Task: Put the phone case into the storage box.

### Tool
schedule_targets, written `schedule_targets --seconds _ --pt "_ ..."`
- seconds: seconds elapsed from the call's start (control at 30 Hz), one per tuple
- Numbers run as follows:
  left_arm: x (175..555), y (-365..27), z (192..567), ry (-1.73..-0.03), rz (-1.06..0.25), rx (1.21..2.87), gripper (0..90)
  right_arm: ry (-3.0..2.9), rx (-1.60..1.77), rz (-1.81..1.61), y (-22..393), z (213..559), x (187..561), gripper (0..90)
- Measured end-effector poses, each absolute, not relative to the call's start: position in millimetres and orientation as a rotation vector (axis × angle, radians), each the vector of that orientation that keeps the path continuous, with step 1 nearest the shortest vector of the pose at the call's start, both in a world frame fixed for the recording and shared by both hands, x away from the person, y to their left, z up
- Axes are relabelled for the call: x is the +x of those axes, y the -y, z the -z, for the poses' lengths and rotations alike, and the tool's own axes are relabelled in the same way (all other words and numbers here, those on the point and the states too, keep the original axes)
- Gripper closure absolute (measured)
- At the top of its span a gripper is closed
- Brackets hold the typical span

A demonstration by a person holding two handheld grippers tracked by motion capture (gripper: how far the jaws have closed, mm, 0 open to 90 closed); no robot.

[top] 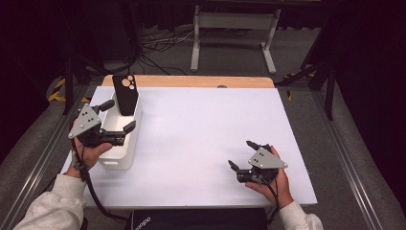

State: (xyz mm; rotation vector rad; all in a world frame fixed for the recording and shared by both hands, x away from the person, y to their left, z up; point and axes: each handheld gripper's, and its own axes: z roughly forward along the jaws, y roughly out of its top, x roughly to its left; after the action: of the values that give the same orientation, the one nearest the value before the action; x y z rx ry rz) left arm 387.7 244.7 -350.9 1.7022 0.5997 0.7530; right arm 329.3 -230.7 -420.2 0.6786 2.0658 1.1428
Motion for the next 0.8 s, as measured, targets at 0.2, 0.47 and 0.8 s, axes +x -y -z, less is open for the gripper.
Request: schedule_targets --seconds 0.2,0.47,0.8 --pt "383.7 -238.0 352.6 -0.576 -0.742 1.705 5.6 -2.058 0.679 -1.149 231.9 418.6 328.4 14.0" --pt "375.9 -228.5 355.0 -0.541 -0.728 1.717 5.1 -2.054 0.672 -1.150 232.5 417.2 326.3 14.0" --pt "368.6 -222.6 356.5 -0.510 -0.717 1.716 4.9 -2.051 0.680 -1.150 233.6 416.7 325.6 14.0"
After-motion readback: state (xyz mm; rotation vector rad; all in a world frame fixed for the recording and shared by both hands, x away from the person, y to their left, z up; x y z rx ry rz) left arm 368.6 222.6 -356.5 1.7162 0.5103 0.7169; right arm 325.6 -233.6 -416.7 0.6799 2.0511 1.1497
